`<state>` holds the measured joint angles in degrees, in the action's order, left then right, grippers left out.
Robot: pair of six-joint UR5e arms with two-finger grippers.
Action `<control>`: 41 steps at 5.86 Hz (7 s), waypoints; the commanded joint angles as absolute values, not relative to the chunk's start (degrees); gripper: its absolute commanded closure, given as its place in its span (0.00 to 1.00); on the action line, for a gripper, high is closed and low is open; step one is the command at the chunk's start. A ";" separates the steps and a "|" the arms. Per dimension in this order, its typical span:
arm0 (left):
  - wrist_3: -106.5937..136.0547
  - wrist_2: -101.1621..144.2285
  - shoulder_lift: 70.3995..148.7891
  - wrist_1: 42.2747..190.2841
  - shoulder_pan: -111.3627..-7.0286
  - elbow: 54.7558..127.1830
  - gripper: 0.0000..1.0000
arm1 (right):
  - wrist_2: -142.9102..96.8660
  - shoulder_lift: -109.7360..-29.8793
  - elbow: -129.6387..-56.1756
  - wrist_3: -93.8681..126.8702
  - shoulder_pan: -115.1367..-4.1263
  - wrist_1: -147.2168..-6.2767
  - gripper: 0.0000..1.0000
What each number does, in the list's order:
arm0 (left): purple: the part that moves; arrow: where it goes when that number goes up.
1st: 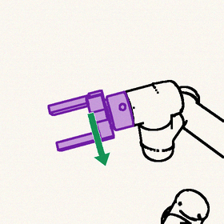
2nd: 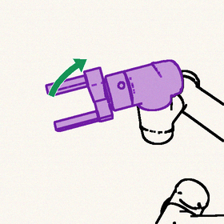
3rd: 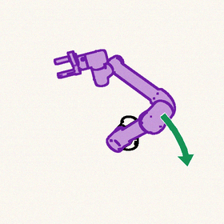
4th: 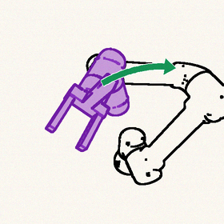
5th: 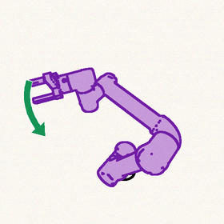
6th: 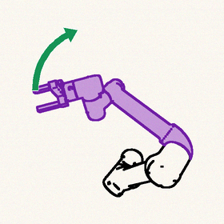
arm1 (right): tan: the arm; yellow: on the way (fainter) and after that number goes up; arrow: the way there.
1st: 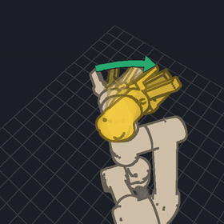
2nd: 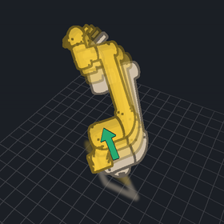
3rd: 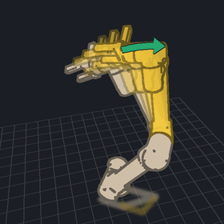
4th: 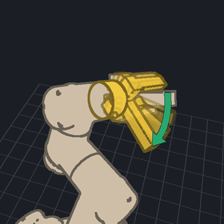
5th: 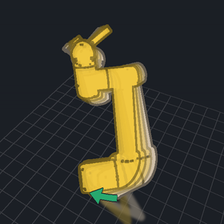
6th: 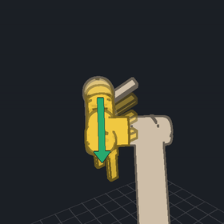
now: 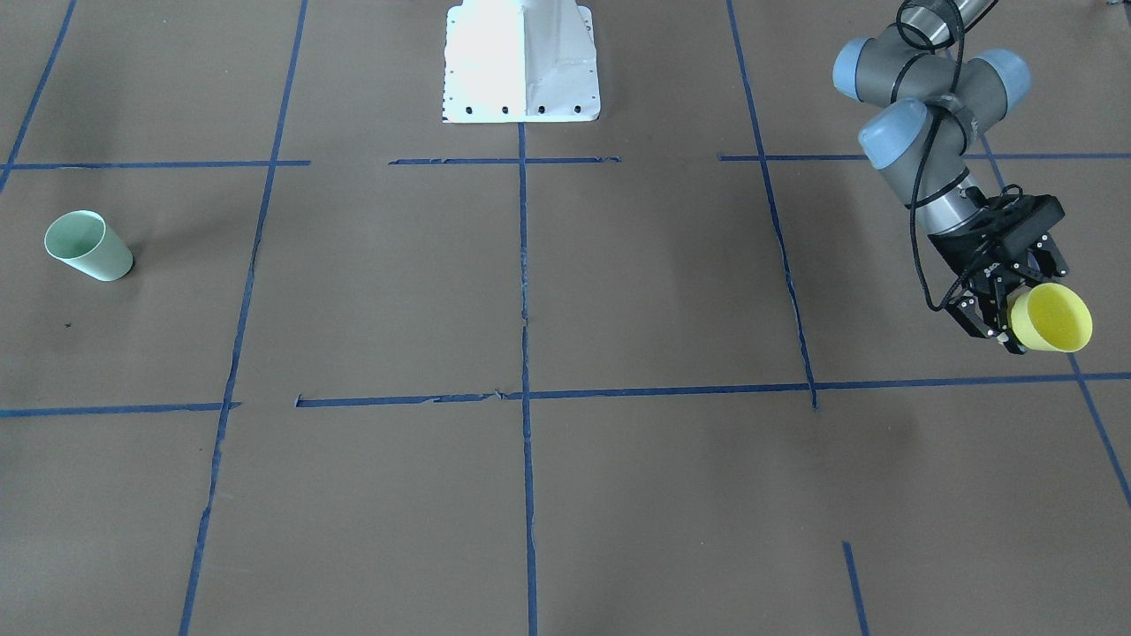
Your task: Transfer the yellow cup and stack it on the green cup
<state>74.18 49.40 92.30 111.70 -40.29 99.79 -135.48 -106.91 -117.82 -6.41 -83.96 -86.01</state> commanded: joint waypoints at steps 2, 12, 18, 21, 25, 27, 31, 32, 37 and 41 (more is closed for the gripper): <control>48.92 66.19 94.04 131.53 -44.82 99.14 0.92 | -138.25 -108.37 -117.68 -4.85 -83.94 -78.32 0.00; 26.91 95.89 111.36 155.91 -31.23 98.09 0.93 | -134.76 -75.46 -116.81 53.28 -51.20 -64.16 0.00; 25.41 95.71 112.76 157.67 -25.05 99.49 0.92 | -131.22 -51.95 -109.87 64.34 -41.14 -84.29 0.00; 19.78 95.45 112.76 157.24 -23.91 99.49 0.93 | -131.22 -50.28 -107.06 64.16 -38.24 -84.29 0.00; 16.70 88.69 112.85 157.68 -20.57 100.10 0.83 | -131.13 -49.92 -103.54 63.55 -34.90 -84.29 0.00; 16.70 88.59 112.76 157.68 -20.57 100.72 0.72 | -131.05 -50.10 -103.36 63.54 -34.80 -84.29 0.03; 16.70 88.59 112.76 157.68 -20.48 100.81 0.51 | -131.04 -50.36 -103.18 63.28 -34.45 -84.29 0.56; 16.70 88.59 112.68 157.68 -20.39 100.81 0.50 | -131.04 -50.10 -103.18 63.11 -34.45 -84.20 0.60; 17.22 88.59 113.55 157.68 -19.78 100.81 0.00 | -129.47 -50.71 -103.36 60.82 -34.54 -84.02 1.00; 17.23 88.51 113.38 157.68 -19.78 100.81 0.00 | -128.24 -60.53 -112.13 67.83 -41.63 -84.64 1.00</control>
